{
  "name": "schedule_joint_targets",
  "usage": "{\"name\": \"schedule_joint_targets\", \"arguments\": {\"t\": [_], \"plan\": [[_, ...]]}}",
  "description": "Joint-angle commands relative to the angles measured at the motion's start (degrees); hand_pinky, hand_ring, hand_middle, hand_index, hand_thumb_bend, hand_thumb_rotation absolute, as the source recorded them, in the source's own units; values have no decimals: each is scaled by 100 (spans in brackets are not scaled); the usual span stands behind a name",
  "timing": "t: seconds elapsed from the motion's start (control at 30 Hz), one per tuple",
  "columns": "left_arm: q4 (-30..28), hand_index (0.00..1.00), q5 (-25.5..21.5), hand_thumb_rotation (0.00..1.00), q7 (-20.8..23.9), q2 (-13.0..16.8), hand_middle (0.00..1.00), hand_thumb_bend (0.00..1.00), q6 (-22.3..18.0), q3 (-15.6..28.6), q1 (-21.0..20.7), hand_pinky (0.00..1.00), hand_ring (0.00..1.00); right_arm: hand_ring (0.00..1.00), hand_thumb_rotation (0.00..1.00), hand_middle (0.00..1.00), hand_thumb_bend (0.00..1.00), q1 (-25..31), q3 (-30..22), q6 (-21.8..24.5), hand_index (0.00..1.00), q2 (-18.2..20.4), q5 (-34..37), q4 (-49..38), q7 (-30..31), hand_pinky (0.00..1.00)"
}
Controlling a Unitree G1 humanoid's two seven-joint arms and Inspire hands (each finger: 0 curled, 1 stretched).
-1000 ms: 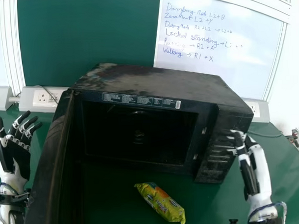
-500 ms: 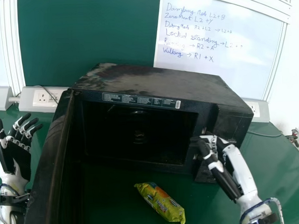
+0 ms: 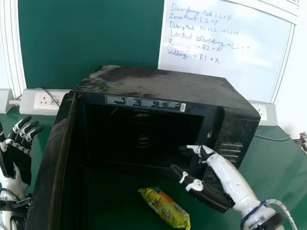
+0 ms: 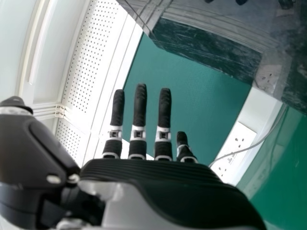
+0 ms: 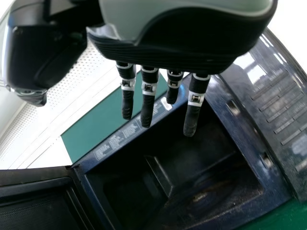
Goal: Put biscuit inside oven
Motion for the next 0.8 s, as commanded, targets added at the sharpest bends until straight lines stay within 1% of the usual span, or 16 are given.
{"name": "schedule_joint_targets", "arguments": {"t": [0.0,0.07,0.13,0.2,0.3,0.37,0.5,0.63,0.7,0.77], "plan": [[-81,71,-22,57,27,6,69,66,37,-33,-95,69,67,84,49,86,87,-140,53,-164,89,22,-334,-20,327,74],[-78,72,-33,56,42,9,69,66,59,-25,-106,69,67,87,50,88,87,-182,91,-229,91,179,-565,-20,605,78],[-99,71,4,56,80,9,68,66,71,-29,-101,69,67,88,49,90,87,-202,109,-344,92,379,-741,-20,844,79],[-132,71,55,56,136,-1,68,68,83,-42,-100,68,67,89,50,90,87,-244,111,-502,93,580,-982,-20,1105,80],[-191,73,38,57,129,8,69,67,105,-72,-96,69,68,92,52,93,90,-360,130,-710,95,899,-1533,-20,1618,86],[-218,73,92,58,156,8,69,66,97,-85,-96,69,68,93,52,94,91,-454,144,-871,96,1137,-1935,-20,2034,85],[-223,72,108,59,164,2,69,65,102,-94,-108,68,68,94,53,96,96,-653,124,-1317,98,1820,-2658,-20,2876,88],[-233,74,38,58,111,19,69,67,138,-92,-119,69,68,96,54,98,98,-911,27,-1698,100,2500,-3259,-20,3694,91],[-257,74,34,58,136,20,70,68,169,-89,-126,69,68,97,55,98,99,-1062,-51,-1971,100,2742,-3505,-20,4058,92],[-266,74,39,59,155,22,70,69,187,-82,-137,69,68,99,56,99,100,-1247,-109,-2167,100,2906,-3749,-20,4482,93]]}}
